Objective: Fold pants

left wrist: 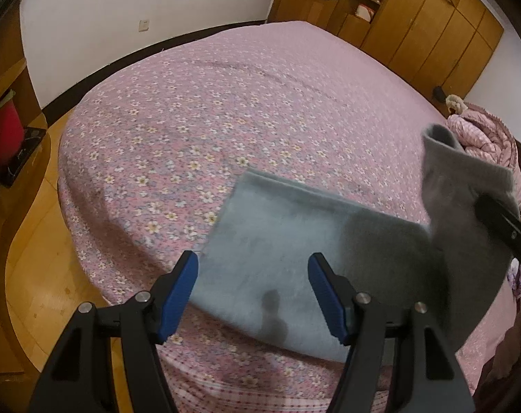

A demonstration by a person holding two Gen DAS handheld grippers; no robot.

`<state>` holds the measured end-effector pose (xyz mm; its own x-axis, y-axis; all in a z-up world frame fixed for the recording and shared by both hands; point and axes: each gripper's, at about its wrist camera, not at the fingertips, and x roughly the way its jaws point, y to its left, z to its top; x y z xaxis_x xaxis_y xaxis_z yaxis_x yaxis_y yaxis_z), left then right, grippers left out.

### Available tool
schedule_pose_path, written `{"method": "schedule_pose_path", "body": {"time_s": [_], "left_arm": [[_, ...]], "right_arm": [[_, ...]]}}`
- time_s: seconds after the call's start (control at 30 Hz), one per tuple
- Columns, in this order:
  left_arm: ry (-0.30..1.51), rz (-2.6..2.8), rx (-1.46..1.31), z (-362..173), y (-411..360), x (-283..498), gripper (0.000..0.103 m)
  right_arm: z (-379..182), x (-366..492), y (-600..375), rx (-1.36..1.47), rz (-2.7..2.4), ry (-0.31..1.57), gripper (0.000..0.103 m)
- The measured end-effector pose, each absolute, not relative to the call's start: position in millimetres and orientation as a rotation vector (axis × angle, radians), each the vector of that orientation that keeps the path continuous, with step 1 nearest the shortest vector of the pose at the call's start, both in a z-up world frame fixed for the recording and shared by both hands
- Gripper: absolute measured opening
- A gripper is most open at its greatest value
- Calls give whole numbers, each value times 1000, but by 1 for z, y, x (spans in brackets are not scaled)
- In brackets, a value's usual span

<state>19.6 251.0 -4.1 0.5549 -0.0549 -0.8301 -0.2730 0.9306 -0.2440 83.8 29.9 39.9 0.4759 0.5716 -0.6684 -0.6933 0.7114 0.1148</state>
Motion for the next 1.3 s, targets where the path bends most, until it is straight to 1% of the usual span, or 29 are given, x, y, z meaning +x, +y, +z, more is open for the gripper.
{"method": "schedule_pose_path", "body": {"time_s": [0.27,0.47,0.53,0.63,0.67,0.97,1.0,1.03,1.1,1.23,1.3], "left_arm": [[983,163,-415,-14,275,9,70],[988,171,-438,-18,284,5,70],[983,170,-442,-16,285,3,70],[970,162,-439,-11,283,1,70],[967,160,-436,-8,282,2,70],[944,60,-408,11,240,10,69],[945,41,-406,12,234,10,66],[950,16,-406,13,227,11,57],[973,-22,-399,11,215,13,46],[1024,-34,-368,-4,199,21,38],[1048,-9,-359,-13,195,26,38]], "right_arm": [[-5,78,89,-253,934,868,22],[-21,76,95,-277,972,937,22],[-16,77,84,-249,950,913,23],[-8,84,58,-202,885,903,30],[-8,87,46,-189,851,909,31],[-29,106,-44,-40,627,1029,31],[-33,106,-49,-33,613,1042,31],[-37,106,-55,-25,603,1056,31],[-45,105,-66,-13,587,1077,31],[-56,100,-80,11,575,1095,31],[-61,99,-85,20,573,1104,31]]}}
